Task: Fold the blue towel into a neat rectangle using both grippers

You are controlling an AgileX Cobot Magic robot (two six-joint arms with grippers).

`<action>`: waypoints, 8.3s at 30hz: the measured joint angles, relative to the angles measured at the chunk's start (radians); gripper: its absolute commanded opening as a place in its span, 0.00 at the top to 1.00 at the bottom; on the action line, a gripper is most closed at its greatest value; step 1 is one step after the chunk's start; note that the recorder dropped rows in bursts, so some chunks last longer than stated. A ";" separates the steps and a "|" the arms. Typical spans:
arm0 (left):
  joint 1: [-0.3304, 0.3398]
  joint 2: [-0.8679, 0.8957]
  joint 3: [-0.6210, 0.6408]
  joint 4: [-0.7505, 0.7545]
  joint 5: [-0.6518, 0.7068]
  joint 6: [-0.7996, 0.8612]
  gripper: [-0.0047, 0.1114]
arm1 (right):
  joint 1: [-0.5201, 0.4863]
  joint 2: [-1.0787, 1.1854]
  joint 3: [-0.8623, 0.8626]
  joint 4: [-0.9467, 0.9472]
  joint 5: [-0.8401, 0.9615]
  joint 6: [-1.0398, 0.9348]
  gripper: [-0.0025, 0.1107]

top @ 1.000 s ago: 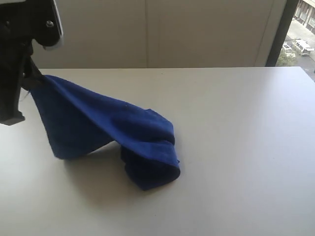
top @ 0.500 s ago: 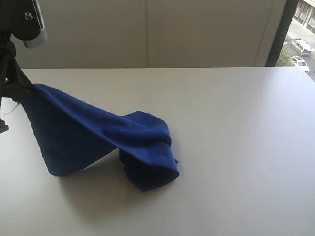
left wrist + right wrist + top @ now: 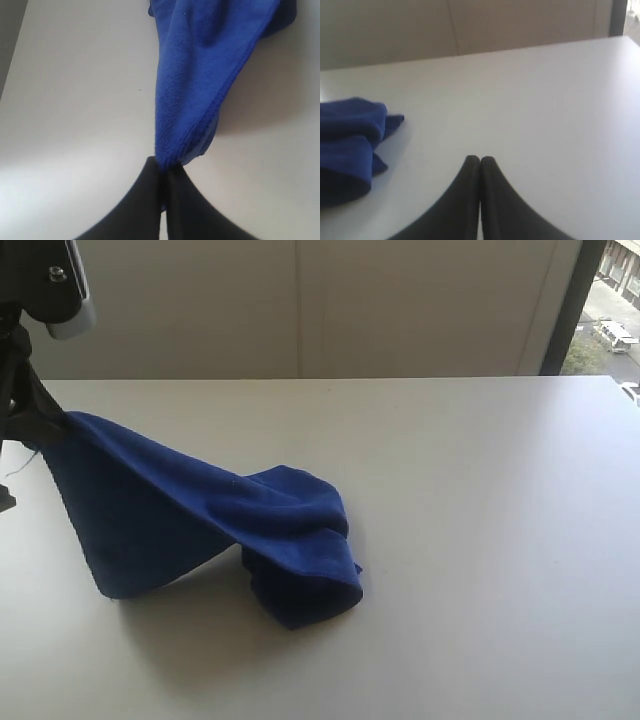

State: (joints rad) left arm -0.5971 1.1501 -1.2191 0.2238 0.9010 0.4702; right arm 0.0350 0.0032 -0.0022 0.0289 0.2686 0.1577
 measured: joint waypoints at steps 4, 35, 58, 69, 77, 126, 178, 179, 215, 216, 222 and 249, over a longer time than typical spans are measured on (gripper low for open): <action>0.000 0.000 0.000 0.000 0.000 0.000 0.96 | 0.000 0.000 0.000 -0.001 -0.163 -0.025 0.98; 0.000 0.000 0.000 -0.023 0.003 -0.002 0.96 | 0.000 0.210 -0.033 0.338 -0.250 0.049 0.98; 0.000 0.000 0.000 -0.024 -0.003 -0.002 0.96 | 0.000 1.265 -0.643 0.967 0.215 -1.341 0.63; 0.000 0.000 0.000 -0.024 -0.014 -0.002 0.96 | 0.158 1.579 -0.685 1.383 0.201 -2.271 0.51; 0.000 0.000 0.000 -0.024 -0.015 -0.002 0.96 | 0.299 1.756 -0.796 1.407 0.083 -2.274 0.51; -0.008 -0.120 -0.005 -0.086 -0.063 -0.120 0.96 | 0.329 0.956 -0.699 1.693 -0.630 -2.273 0.98; -0.006 -0.123 -0.005 -0.064 0.065 -0.200 0.96 | 0.257 1.372 -1.147 -0.148 0.710 -0.380 0.98; -0.006 -0.123 -0.005 -0.078 0.079 -0.208 0.96 | 0.257 1.358 -1.150 -0.165 0.724 -0.353 0.98; 0.035 0.261 0.301 0.515 -0.419 -0.730 0.96 | 0.284 1.622 -1.161 -0.310 0.434 -0.298 0.98; 0.047 0.284 0.301 0.582 -0.439 -0.780 0.96 | 0.284 1.646 -1.161 -0.318 0.407 -0.298 0.98; 0.152 0.424 0.301 0.822 -0.607 -0.941 0.88 | 0.284 1.770 -1.161 -0.352 0.169 -0.296 0.77; 0.234 0.336 0.183 -0.300 -0.306 -0.345 0.96 | 0.033 1.597 -1.021 -0.168 0.488 -0.429 0.44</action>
State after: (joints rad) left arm -0.3636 1.4864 -1.0357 -0.0763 0.5947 0.1254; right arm 0.0683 1.6003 -1.0236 -0.1396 0.7562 -0.2709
